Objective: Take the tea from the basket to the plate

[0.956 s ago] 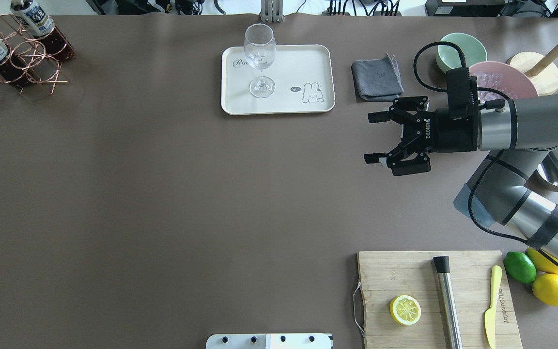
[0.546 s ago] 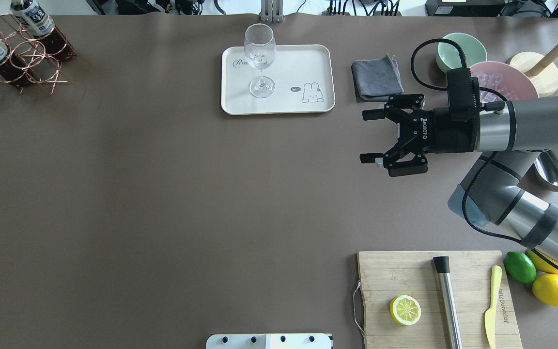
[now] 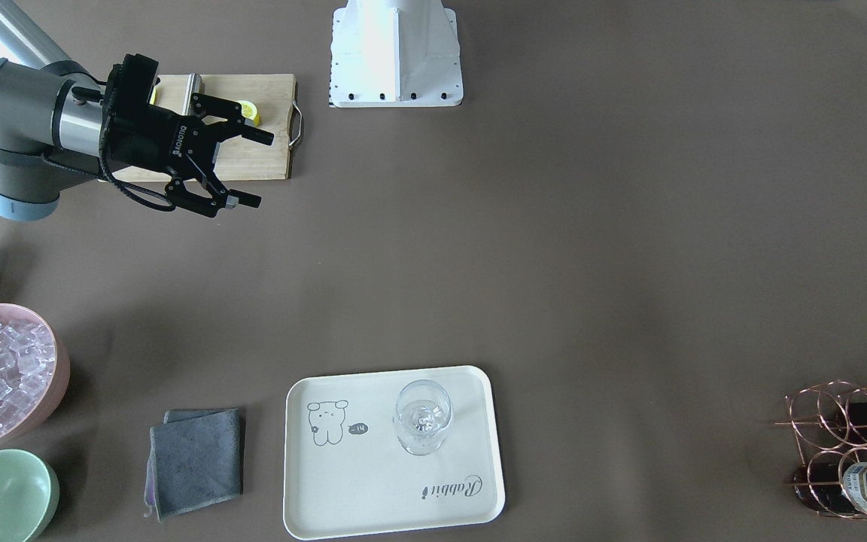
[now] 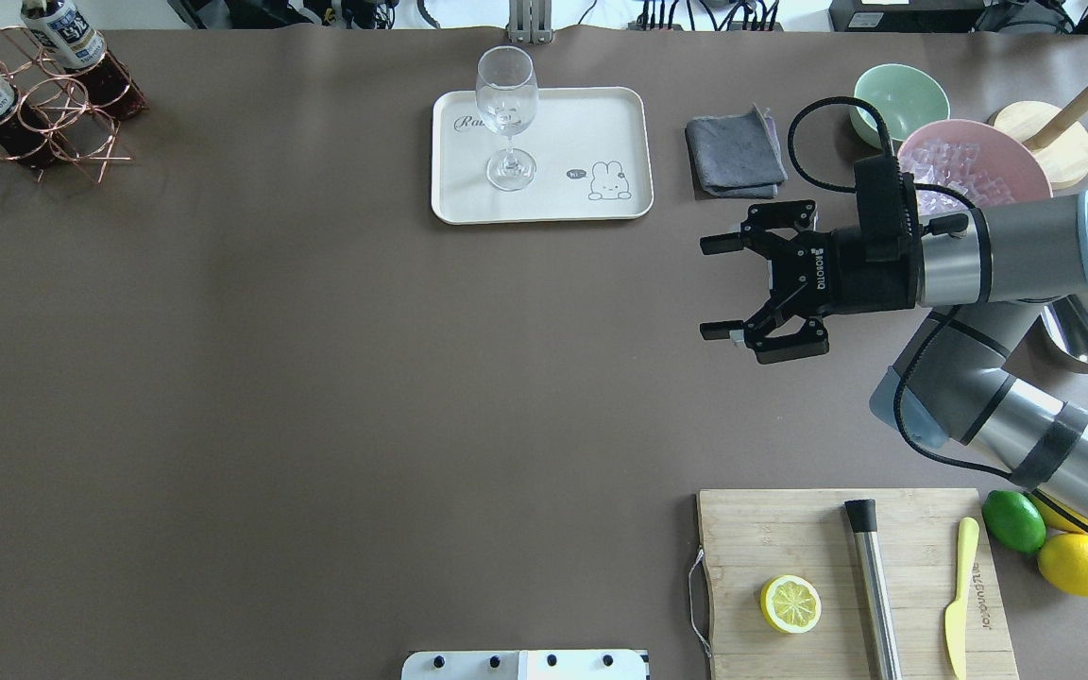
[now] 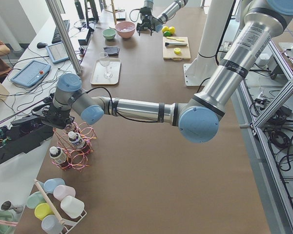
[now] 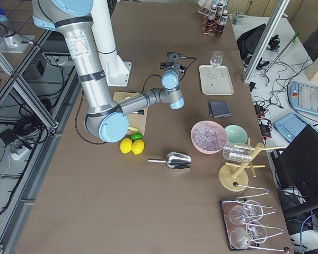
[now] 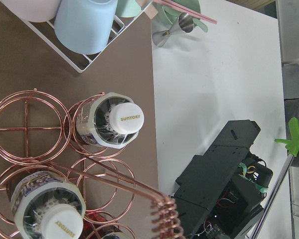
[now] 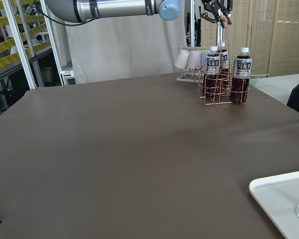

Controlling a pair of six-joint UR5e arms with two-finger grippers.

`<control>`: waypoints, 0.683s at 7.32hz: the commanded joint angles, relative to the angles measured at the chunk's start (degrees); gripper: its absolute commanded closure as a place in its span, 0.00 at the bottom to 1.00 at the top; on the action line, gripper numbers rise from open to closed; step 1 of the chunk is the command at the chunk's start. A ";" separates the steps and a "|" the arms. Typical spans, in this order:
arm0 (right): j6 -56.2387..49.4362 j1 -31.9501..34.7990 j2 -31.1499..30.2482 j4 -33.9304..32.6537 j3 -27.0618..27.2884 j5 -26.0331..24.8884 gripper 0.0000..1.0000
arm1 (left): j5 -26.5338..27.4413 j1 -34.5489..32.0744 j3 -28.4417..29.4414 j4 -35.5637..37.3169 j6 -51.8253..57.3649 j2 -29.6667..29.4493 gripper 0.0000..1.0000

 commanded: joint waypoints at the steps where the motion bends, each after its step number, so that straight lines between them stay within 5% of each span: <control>1: -0.18 -0.94 -0.02 -0.79 -0.09 0.24 0.02 | -0.57 -1.64 -2.37 2.46 0.67 0.06 1.00; 3: 0.26 -0.42 -0.64 -0.53 0.35 2.68 0.02 | -2.06 -2.44 -13.67 15.07 0.67 1.29 1.00; 5: 0.44 -0.24 -0.90 -0.61 0.44 3.31 0.02 | -4.44 -2.62 -30.16 21.35 -0.03 8.98 1.00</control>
